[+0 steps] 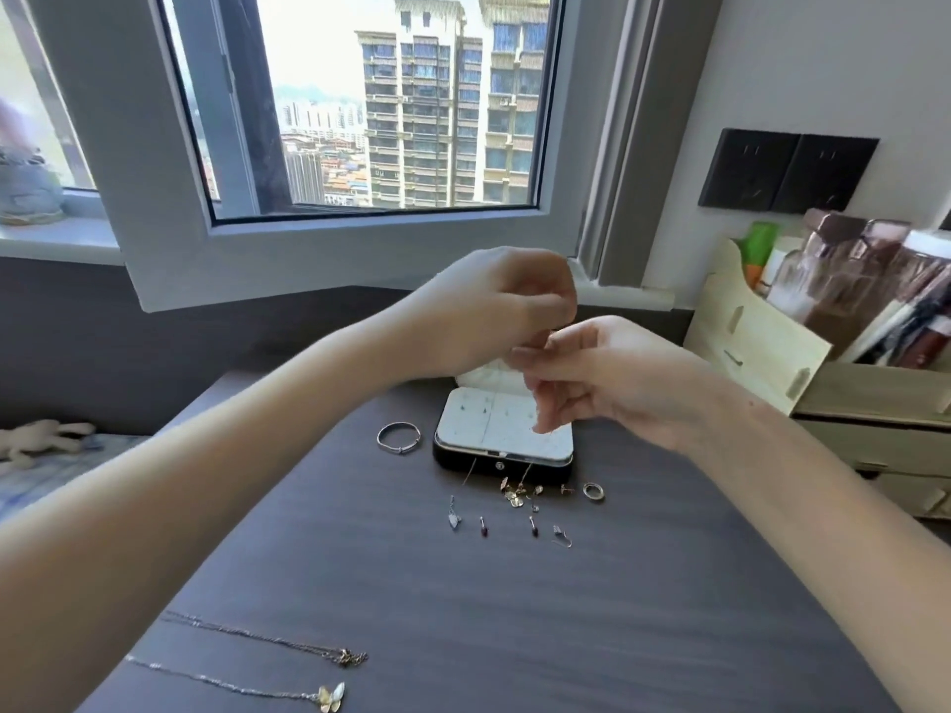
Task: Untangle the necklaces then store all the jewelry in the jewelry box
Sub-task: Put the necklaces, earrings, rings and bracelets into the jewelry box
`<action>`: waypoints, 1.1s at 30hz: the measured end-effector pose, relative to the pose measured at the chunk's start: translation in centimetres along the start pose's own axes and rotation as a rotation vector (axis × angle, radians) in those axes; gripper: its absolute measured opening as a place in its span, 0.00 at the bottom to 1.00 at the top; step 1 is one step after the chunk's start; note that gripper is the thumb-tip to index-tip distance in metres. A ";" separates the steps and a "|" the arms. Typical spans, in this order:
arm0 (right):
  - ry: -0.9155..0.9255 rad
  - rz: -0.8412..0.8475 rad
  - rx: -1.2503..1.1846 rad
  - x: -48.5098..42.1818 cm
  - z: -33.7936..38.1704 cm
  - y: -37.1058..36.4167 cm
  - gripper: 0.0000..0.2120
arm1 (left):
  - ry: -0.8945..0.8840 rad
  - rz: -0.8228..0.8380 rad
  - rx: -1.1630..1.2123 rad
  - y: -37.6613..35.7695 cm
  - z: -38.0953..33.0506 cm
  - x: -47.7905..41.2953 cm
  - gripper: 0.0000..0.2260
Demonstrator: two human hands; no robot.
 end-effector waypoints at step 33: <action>0.101 -0.289 0.192 -16.9 8.3 12.1 0.10 | 0.132 -0.247 -0.713 -9.0 25.6 -2.1 0.03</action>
Point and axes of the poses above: each hand's wrist, its own x-axis away from the middle knuckle, its own y-axis out of the back of the hand, z = x × y, the point moved 8 cm from there along -x, towards the middle knuckle, and after that the axes turned 15 degrees about -y, right-handed, at the moved point
